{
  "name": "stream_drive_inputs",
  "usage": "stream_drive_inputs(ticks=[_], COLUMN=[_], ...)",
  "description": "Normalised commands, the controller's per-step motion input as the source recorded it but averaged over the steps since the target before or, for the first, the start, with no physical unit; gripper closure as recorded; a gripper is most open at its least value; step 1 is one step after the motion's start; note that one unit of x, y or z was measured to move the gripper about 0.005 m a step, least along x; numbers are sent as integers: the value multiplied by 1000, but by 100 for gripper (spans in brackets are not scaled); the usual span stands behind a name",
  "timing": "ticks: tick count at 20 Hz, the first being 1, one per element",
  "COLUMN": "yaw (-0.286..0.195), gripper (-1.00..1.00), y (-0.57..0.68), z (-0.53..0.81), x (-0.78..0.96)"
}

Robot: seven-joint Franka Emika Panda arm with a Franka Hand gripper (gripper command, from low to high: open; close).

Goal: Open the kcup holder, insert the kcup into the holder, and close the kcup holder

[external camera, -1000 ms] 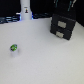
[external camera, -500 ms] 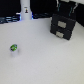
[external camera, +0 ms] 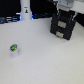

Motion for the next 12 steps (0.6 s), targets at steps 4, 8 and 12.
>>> stream_drive_inputs(ticks=[4, 8, 12], yaw=[16, 21, 1], gripper=[-100, -100, 100], y=[-15, -4, 79], z=[-384, -275, -110], x=[-343, -387, -385])
